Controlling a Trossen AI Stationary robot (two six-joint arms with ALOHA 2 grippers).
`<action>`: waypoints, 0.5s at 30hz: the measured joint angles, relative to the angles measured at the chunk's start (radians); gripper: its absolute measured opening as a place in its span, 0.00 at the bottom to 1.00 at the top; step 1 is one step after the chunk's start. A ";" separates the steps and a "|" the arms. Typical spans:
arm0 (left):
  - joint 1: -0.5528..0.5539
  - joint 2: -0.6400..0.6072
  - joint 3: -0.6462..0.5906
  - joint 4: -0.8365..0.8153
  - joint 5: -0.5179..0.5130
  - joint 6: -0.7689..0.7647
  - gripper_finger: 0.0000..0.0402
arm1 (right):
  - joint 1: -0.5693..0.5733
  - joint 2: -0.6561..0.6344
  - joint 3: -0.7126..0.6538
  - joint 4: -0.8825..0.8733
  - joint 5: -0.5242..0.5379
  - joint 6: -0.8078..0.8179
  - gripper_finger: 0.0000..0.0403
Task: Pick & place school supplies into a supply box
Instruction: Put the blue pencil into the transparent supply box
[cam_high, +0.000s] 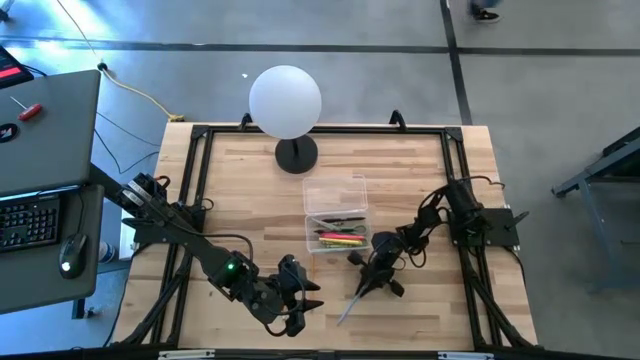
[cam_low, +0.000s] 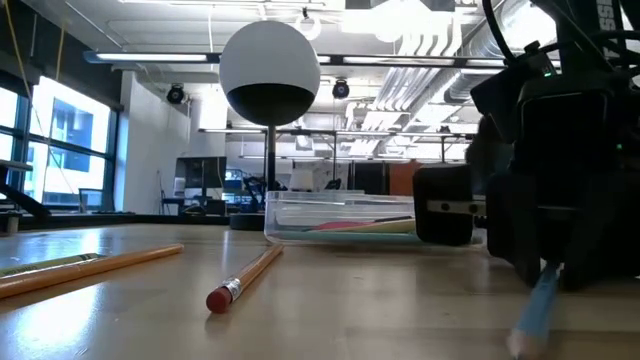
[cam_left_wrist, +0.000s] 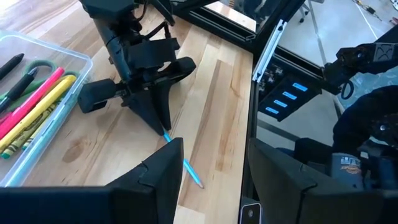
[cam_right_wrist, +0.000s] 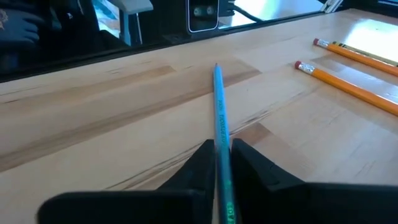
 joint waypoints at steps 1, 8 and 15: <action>0.000 0.000 0.000 0.000 0.000 0.000 0.53 | 0.000 0.000 0.000 0.000 0.001 0.001 0.06; 0.000 0.000 0.000 0.000 0.000 0.000 0.53 | 0.014 0.008 -0.003 0.081 -0.009 0.051 0.04; 0.000 0.000 0.000 0.000 -0.001 0.001 0.53 | 0.075 0.012 -0.015 0.248 0.007 0.155 0.02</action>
